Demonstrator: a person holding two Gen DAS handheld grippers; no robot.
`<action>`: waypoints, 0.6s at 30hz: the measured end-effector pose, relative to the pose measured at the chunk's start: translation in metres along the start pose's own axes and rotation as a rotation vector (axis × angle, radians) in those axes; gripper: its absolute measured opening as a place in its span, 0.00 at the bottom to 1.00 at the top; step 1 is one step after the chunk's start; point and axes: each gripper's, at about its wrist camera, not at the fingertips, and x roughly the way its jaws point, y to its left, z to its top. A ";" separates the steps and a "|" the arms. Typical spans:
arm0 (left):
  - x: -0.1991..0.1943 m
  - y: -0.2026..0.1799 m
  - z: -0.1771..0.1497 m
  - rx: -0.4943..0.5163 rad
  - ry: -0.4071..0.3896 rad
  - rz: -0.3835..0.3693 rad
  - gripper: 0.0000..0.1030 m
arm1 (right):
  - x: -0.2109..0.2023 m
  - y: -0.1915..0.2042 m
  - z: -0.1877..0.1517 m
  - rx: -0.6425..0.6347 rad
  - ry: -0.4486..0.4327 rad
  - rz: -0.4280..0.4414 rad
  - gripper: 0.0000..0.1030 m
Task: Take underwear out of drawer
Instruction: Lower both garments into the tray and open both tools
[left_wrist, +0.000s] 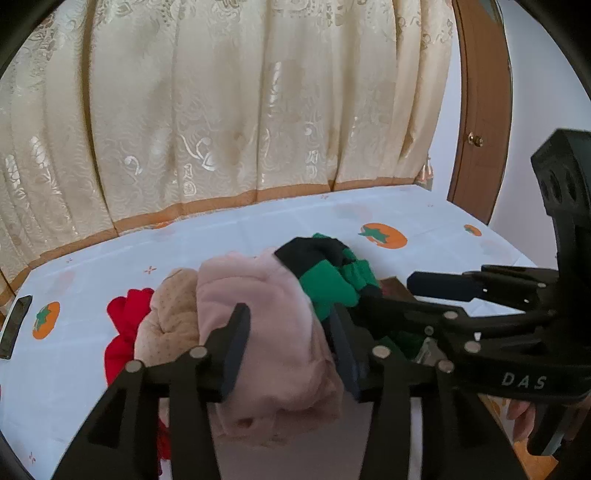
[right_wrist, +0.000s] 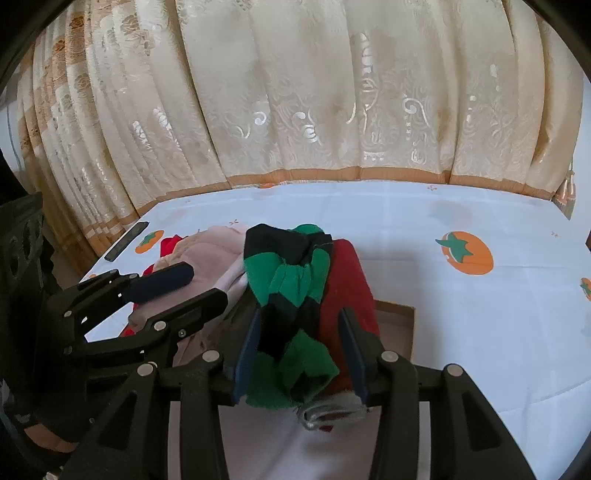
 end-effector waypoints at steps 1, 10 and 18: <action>-0.002 0.000 0.000 0.001 -0.002 0.002 0.49 | -0.002 0.000 -0.001 -0.001 -0.001 0.003 0.45; -0.021 0.000 -0.006 0.013 -0.026 0.009 0.70 | -0.033 0.021 -0.017 -0.081 -0.030 0.005 0.46; -0.037 -0.002 -0.010 0.017 -0.036 -0.002 0.70 | -0.056 0.039 -0.036 -0.156 -0.033 0.017 0.47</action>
